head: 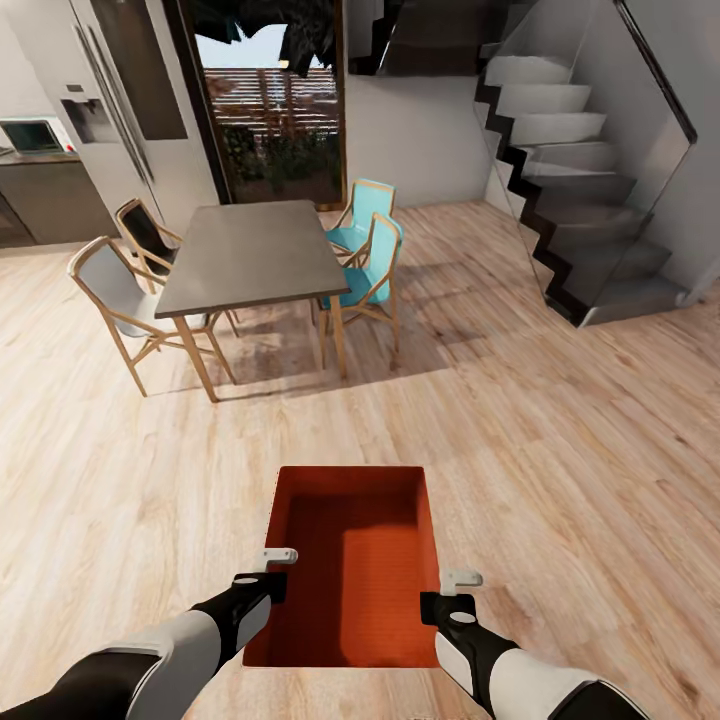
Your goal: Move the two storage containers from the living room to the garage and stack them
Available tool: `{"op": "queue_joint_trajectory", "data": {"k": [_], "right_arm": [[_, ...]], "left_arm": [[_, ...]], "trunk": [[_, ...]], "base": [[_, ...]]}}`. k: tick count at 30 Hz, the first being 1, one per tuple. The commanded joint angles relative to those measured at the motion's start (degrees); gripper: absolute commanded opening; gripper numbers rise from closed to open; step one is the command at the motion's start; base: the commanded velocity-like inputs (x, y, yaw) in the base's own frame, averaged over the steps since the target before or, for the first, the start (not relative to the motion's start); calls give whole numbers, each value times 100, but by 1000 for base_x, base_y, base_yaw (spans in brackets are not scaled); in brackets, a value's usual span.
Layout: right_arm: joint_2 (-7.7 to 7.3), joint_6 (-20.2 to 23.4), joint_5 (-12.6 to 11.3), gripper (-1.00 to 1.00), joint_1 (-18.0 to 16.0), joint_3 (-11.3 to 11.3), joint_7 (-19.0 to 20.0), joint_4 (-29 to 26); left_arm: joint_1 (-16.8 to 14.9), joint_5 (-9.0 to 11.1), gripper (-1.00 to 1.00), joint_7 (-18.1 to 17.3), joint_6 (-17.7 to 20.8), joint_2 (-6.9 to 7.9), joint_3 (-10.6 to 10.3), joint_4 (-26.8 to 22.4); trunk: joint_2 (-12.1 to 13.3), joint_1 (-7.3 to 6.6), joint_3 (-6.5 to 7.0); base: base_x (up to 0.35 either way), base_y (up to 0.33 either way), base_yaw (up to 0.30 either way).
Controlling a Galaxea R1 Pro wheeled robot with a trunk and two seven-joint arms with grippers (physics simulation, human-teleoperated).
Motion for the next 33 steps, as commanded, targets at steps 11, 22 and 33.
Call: {"op": "queue_joint_trajectory", "data": {"k": [11, 22, 33], "right_arm": [[-74, -130, 0, -100, -6, 274, -48, -1], [-74, -130, 0, -100, -6, 274, -48, -1], [-74, -130, 0, -100, -6, 274, -48, -1]], "left_arm": [[-5, 57, -100, 212, 28, -7, -34, 21], [-2, 57, -100, 209, 28, -8, -34, 21], [-3, 57, -100, 206, 28, -8, -34, 21]], "trunk": [[-6, 1, -6], [-6, 1, -6], [-6, 1, -6]], "base": [[0, 0, -282], [0, 0, -282], [0, 0, -282]]}}
